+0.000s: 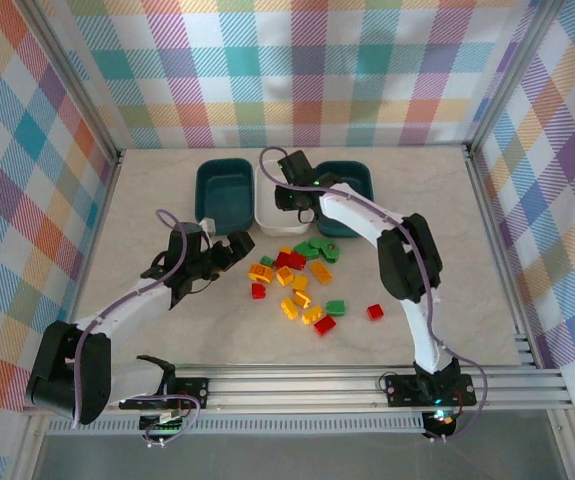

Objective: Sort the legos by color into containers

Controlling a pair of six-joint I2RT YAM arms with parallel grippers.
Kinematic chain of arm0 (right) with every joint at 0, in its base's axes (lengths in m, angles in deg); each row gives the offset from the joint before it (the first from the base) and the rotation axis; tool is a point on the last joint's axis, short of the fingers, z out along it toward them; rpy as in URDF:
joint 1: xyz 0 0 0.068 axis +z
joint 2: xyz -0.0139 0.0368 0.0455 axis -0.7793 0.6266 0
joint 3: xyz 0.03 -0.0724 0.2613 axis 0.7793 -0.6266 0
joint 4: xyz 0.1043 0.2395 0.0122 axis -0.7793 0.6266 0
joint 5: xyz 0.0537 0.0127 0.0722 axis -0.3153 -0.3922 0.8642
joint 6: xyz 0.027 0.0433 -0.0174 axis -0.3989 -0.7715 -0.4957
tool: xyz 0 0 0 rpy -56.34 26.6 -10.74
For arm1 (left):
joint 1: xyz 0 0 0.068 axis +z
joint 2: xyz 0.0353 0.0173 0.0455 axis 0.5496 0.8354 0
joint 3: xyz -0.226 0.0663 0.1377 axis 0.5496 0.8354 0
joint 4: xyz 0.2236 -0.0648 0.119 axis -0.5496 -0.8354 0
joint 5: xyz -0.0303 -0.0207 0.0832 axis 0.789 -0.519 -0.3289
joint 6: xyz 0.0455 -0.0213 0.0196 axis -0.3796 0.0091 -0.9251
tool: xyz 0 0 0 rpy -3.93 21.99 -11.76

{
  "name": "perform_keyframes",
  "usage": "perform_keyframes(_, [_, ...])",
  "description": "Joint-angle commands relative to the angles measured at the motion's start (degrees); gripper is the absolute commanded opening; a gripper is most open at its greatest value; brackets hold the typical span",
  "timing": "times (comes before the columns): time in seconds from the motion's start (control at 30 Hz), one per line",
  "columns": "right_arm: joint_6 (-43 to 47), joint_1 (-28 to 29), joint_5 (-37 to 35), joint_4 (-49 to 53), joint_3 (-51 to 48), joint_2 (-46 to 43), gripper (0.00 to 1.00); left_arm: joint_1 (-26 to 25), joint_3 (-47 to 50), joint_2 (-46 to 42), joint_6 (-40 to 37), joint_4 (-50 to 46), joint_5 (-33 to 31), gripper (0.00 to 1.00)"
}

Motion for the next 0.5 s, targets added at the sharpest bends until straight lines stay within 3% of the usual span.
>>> perform_keyframes(0.0, [2.9, 0.01, 0.83, 4.25, 6.01, 3.5, 0.29, 0.55, 0.45, -0.78, -0.02, -0.99, 1.21, 1.0])
perform_keyframes(0.23, [4.4, -0.08, 1.89, 10.06, 16.16, 11.1, 0.31, 0.55, 0.89, -0.47, 0.23, -0.6, 1.3, 1.0])
perform_keyframes(0.47, [4.62, -0.08, 2.52, 12.54, 20.69, 13.06, 0.4, 0.55, 0.58, -1.64, 0.07, -1.59, 1.37, 1.0])
